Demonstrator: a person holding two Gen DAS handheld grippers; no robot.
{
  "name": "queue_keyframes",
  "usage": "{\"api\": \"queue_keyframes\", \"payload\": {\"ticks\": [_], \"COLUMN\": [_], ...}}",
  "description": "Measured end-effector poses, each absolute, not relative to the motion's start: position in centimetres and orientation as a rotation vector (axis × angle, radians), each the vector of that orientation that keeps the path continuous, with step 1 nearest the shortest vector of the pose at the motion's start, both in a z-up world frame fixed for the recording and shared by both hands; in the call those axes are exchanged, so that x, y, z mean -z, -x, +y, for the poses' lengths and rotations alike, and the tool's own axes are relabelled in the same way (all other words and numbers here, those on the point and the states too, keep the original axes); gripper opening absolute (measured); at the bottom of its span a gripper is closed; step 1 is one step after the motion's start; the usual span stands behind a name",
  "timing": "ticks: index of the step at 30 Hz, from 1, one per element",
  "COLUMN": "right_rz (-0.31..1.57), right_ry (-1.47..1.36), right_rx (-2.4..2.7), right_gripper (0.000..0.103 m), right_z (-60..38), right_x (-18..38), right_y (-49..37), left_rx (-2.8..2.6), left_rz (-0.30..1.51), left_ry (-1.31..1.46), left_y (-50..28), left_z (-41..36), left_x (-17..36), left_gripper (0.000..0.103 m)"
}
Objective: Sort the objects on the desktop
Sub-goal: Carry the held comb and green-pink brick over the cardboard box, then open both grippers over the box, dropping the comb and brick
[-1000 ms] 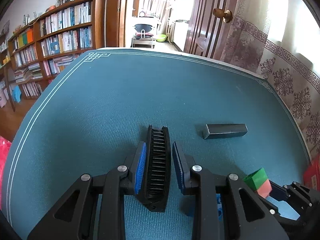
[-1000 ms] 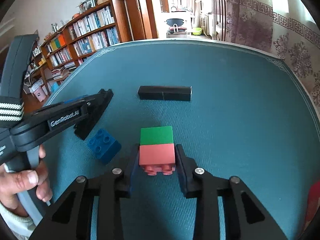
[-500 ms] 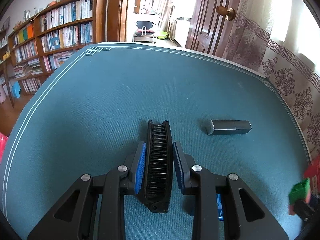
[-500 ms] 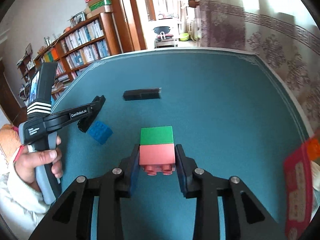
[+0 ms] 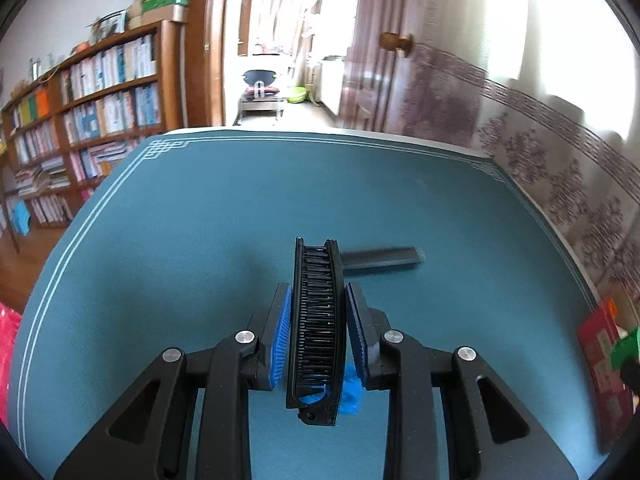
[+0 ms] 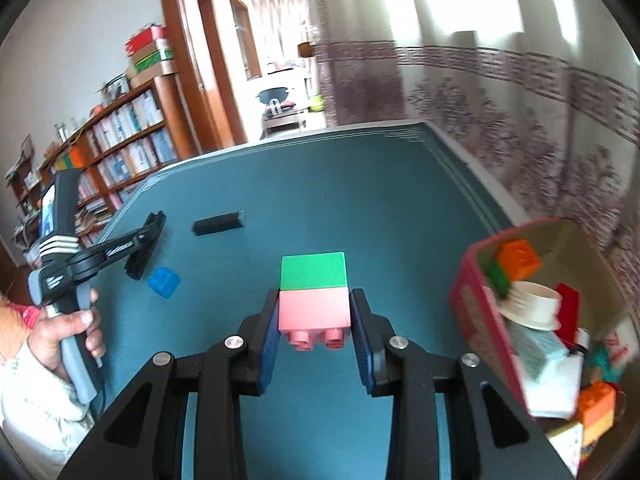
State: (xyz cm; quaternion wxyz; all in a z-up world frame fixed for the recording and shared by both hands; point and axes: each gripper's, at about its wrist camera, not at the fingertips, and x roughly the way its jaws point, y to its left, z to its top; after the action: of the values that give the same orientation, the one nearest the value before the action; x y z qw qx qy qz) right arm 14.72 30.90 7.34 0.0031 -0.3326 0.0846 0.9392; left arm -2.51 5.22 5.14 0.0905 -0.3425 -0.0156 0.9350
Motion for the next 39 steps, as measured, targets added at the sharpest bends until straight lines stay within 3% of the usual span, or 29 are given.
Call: {"api": "queue_keyframes", "payload": {"ticks": [23,39], "right_rz": [0.431,0.485], "right_ry": [0.878,0.848], "right_rx": [-2.674,-2.643], "right_gripper": [0.036,0.037], "right_z": [45.1,49.6], "right_x": [-7.2,-6.4], "right_y": [-22.9,-24.7], "left_rx": [-2.393,-2.145], "left_rz": [0.198,0.331], "left_ry": [0.874,0.836], "left_y": [-5.3,-9.7], "left_z": [22.4,34.9], "left_x": [-9.6,-10.1], "left_gripper": [0.029,0.03]}}
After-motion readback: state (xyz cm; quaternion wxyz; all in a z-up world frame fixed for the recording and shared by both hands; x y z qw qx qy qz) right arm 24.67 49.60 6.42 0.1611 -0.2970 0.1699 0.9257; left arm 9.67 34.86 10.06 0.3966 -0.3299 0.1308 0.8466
